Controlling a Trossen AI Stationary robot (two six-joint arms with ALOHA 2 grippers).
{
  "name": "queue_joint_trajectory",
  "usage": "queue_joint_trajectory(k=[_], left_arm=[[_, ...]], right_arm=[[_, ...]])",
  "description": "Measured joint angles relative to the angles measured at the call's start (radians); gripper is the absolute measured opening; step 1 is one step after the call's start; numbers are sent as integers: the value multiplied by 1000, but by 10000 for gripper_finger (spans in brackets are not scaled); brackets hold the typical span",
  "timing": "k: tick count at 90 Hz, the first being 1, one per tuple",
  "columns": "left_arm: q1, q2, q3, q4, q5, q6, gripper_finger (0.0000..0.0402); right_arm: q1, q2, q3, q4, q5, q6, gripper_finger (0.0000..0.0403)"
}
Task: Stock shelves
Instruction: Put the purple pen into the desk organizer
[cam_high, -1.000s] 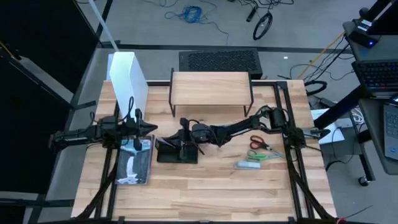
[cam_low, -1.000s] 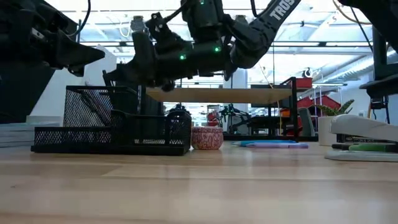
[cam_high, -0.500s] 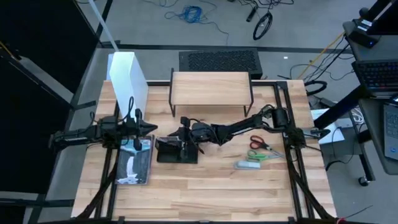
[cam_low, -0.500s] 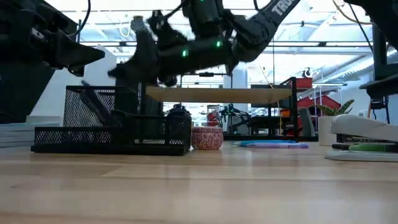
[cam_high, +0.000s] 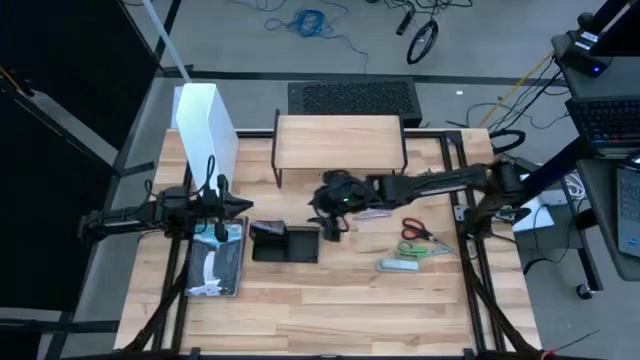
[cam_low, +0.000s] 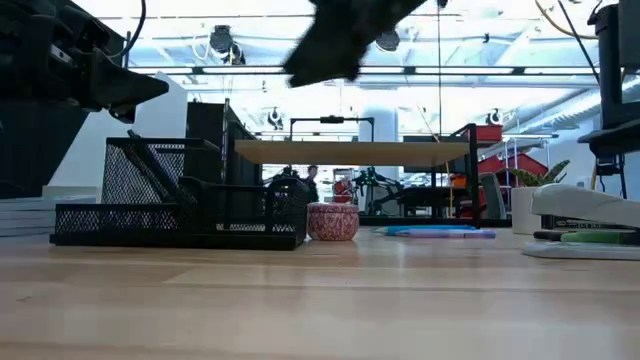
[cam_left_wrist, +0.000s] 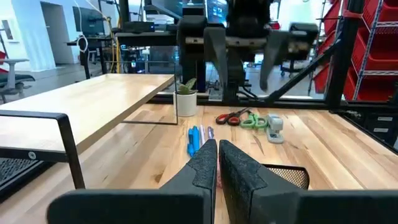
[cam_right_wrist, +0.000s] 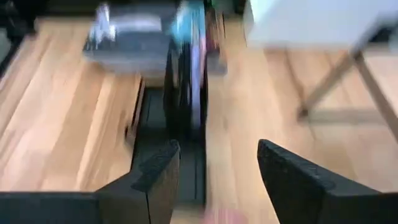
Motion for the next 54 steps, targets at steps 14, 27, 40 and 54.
queue_joint_trajectory(k=[14, 27, 40, 54], left_arm=[[0, 0, 0, 0, 0, 0, 4], [0, 0, 0, 0, 0, 0, 4], [0, 0, 0, 0, 0, 0, 4], [0, 0, 0, 0, 0, 0, 4]], right_arm=[[1, -102, -2, -392, 66, 120, 181], [19, -156, -63, -551, 141, 203, 174], [31, -184, -195, -478, 158, 225, 171], [29, -183, -366, -347, 150, 226, 171]])
